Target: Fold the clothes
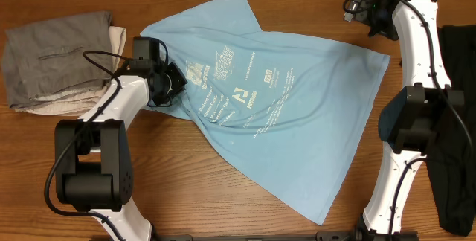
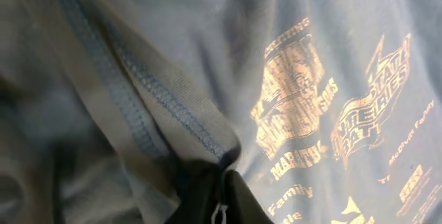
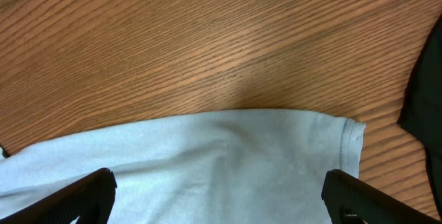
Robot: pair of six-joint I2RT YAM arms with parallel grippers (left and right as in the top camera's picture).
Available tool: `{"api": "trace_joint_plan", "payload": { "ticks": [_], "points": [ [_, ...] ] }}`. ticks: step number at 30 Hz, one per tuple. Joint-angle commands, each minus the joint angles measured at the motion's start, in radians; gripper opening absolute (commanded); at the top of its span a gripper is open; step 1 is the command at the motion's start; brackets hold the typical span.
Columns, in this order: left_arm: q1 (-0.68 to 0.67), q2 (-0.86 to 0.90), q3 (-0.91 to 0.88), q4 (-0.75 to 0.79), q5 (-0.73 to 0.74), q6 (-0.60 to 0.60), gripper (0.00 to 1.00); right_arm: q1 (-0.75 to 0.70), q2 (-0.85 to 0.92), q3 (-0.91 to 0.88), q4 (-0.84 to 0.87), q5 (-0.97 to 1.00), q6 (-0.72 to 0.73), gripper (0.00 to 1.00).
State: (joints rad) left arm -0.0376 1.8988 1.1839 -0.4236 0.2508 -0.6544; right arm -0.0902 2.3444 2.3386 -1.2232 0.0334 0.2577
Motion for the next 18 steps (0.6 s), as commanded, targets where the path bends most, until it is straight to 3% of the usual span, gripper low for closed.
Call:
{"api": "trace_joint_plan", "payload": {
  "ticks": [1, 7, 13, 18],
  "points": [
    [0.006, -0.034, -0.003, -0.031, -0.032, 0.005, 0.08, -0.004, -0.012, 0.017, 0.002, 0.002, 0.005, 1.0],
    [0.006, -0.15, -0.003, -0.171, -0.188, 0.054, 0.08, -0.004, -0.012, 0.017, 0.002, 0.002, 0.005, 1.0],
    [0.006, -0.28, -0.003, -0.341, -0.207, 0.082, 0.11, -0.004, -0.012, 0.017, 0.002, 0.002, 0.005, 1.0],
    [0.004, -0.288, -0.006, -0.534, -0.231, 0.083, 0.12, -0.004, -0.012, 0.017, 0.002, 0.002, 0.005, 1.0]
  ]
}}
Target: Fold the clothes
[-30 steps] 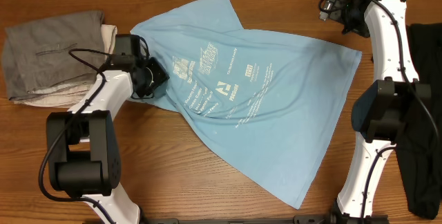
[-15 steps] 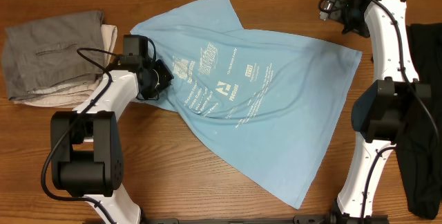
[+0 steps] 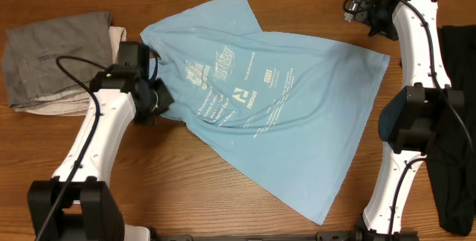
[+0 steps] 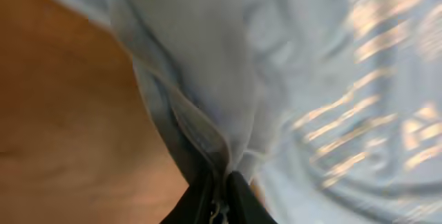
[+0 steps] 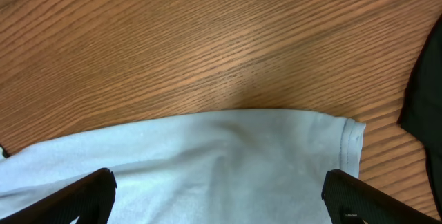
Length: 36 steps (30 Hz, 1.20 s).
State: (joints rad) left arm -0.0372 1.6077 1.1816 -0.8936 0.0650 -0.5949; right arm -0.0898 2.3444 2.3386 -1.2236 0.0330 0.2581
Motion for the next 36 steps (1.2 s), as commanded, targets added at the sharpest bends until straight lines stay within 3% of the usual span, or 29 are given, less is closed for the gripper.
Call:
{"api": "trace_joint_plan", "payload": {
  "ticks": [1, 11, 23, 36],
  "points": [
    [0.004, 0.005, -0.024, -0.109, -0.077, 0.023, 0.12, -0.004, -0.012, 0.017, 0.003, 0.003, 0.004, 1.0],
    [0.004, 0.005, -0.197, -0.155, -0.072, 0.035, 0.14, -0.004, -0.012, 0.017, 0.003, 0.002, 0.004, 1.0],
    [0.004, 0.004, -0.206, -0.32, -0.148, 0.075, 0.16, -0.004, -0.012, 0.017, 0.003, 0.002, 0.004, 1.0],
    [0.004, -0.02, -0.199, -0.016, -0.151, 0.049, 0.04, -0.004, -0.012, 0.017, 0.003, 0.003, 0.004, 1.0]
  ]
}}
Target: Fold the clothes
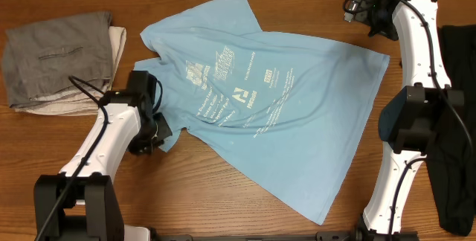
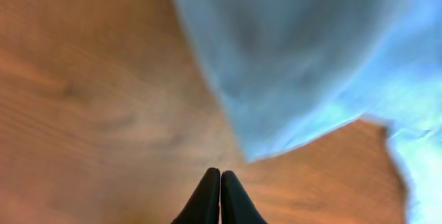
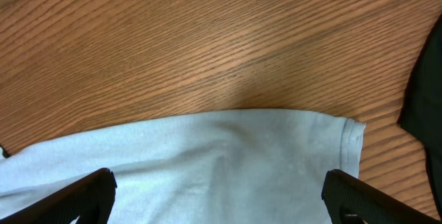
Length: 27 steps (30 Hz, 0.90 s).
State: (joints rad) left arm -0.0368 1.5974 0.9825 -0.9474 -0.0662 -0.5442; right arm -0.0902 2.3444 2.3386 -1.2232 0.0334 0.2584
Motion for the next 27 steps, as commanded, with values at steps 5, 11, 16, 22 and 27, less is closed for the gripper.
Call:
{"api": "trace_joint_plan", "payload": {
  "ticks": [5, 11, 16, 22, 27],
  "points": [
    [0.004, 0.048, 0.0, 0.11, -0.027, -0.001, 0.04, -0.004, -0.012, 0.017, 0.002, 0.002, 0.004, 1.0],
    [0.005, 0.155, 0.0, 0.169, -0.074, -0.002, 0.04, -0.004, -0.012, 0.017, 0.002, 0.002, 0.004, 1.0],
    [0.003, 0.253, 0.0, 0.173, -0.071, -0.002, 0.05, -0.004, -0.012, 0.017, 0.002, 0.002, 0.004, 1.0],
    [0.003, 0.308, -0.007, 0.055, 0.008, 0.056, 0.04, -0.004, -0.012, 0.017, 0.002, 0.002, 0.004, 1.0],
    [0.003, 0.307, -0.032, -0.05, 0.012, 0.074, 0.04, -0.004, -0.012, 0.017, 0.002, 0.002, 0.004, 1.0]
  ]
}}
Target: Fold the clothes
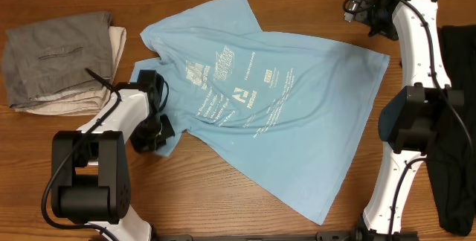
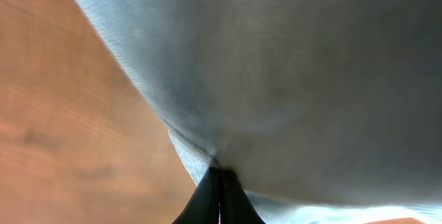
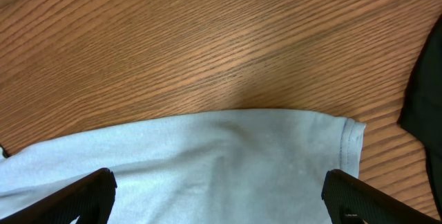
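A light blue printed T-shirt (image 1: 275, 100) lies spread on the wooden table (image 1: 193, 196). My left gripper (image 1: 154, 132) sits low at the shirt's lower-left sleeve edge. In the left wrist view its fingers (image 2: 219, 182) are pressed together, and the blue fabric (image 2: 297, 79) runs out from between their tips. My right gripper (image 1: 364, 9) hovers above the shirt's far right corner. It is open, with its fingers (image 3: 83, 196) wide apart over the hemmed sleeve (image 3: 349, 144) and nothing between them.
A pile of folded grey and beige clothes (image 1: 59, 59) lies at the far left. A black garment (image 1: 455, 129) lies along the right edge, also showing as a black garment (image 3: 425, 86) in the right wrist view.
My left gripper was shut over bare wood just short of the shirt's edge. Now its tips are at that edge with fabric in them. The right arm has not moved.
My left gripper was shut on bunched fabric by the shirt's left side near the print. Then it held that fabric farther left. Later the sleeve lay spread toward the front left and the gripper was shut beside it. Now it pinches the sleeve edge.
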Robot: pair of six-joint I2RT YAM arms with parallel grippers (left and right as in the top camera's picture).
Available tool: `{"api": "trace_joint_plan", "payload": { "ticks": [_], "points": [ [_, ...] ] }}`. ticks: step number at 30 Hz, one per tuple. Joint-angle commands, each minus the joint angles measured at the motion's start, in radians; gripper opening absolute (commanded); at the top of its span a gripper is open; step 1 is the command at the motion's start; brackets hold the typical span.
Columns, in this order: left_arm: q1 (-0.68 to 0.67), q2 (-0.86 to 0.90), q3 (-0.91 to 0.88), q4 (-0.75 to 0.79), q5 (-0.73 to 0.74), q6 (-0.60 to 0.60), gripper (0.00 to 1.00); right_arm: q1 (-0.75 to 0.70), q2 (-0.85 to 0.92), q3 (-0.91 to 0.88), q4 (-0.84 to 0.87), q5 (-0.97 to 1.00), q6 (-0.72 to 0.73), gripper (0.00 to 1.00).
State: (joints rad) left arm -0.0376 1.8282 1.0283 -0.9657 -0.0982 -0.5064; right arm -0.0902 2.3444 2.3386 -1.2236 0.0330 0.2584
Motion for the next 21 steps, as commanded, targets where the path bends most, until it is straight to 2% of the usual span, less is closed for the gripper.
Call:
{"api": "trace_joint_plan", "payload": {
  "ticks": [1, 12, 16, 21],
  "points": [
    [0.004, 0.075, -0.085, -0.044, 0.043, 0.035, 0.04, -0.004, -0.012, 0.017, 0.003, 0.003, 0.004, 1.0],
    [0.004, 0.027, -0.163, -0.056, 0.042, 0.027, 0.04, -0.004, -0.012, 0.017, 0.003, 0.003, 0.004, 1.0],
    [0.005, -0.1, -0.159, -0.093, -0.004, 0.004, 0.04, -0.004, -0.012, 0.017, 0.003, 0.003, 0.004, 1.0],
    [0.005, -0.363, -0.159, -0.148, -0.029, -0.026, 0.04, -0.004, -0.012, 0.017, 0.003, 0.003, 0.004, 1.0]
  ]
}}
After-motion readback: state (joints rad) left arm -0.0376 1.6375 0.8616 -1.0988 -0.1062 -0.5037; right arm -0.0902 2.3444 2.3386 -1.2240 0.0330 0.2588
